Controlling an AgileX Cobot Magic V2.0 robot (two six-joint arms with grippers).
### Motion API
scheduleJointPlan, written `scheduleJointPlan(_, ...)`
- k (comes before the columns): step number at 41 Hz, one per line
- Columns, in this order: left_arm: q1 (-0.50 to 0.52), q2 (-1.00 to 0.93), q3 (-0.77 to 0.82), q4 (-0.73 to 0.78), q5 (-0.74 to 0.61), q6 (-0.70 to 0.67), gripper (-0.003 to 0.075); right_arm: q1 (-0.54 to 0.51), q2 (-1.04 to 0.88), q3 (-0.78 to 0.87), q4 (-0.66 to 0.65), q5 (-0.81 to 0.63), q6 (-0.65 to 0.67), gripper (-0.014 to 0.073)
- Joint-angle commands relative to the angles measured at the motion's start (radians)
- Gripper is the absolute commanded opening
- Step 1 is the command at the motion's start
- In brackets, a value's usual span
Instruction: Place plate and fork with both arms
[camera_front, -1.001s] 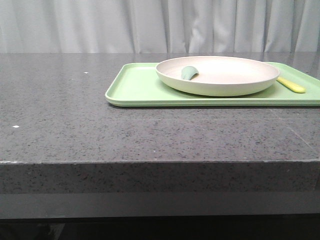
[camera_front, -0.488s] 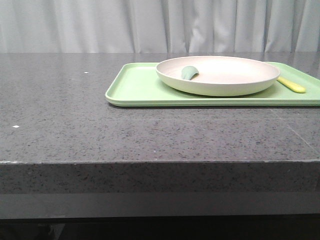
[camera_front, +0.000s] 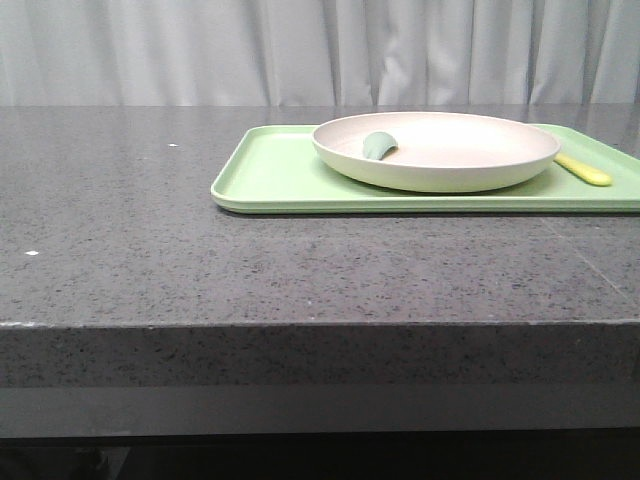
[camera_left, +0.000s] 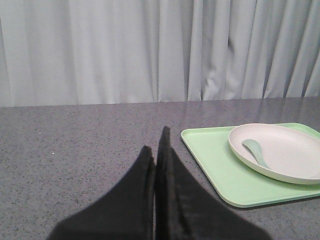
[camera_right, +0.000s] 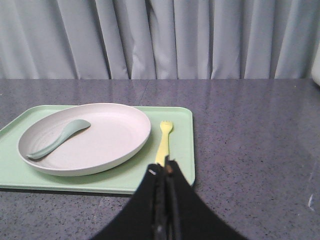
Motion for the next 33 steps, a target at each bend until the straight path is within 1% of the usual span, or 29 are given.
scheduleJointPlan(1,0.003,0.009,-0.028,0.003,-0.082,-0.012,-0.0018,-0.001,0.008,-0.028,-0.006,-0.091,-0.008,-0.0119)
scheduleJointPlan(13,0.003,0.009,-0.024,-0.025,-0.082,-0.01,-0.0018,-0.001,0.008,-0.028,-0.006,-0.091,-0.008,-0.0119)
scheduleJointPlan(21,0.007,-0.022,0.023,-0.078,-0.092,0.082,-0.0018,-0.001,0.008,-0.028,-0.006,-0.091,-0.008,-0.0119)
scheduleJointPlan(25,0.05,-0.084,0.081,-0.108,-0.092,0.081,-0.0018,-0.001,0.008,-0.028,-0.006,-0.091,-0.008,-0.0119)
scheduleJointPlan(33,0.209,-0.22,0.23,-0.149,-0.122,0.09,-0.0018,-0.001,0.008,-0.028,-0.006,-0.091,-0.008,-0.0119)
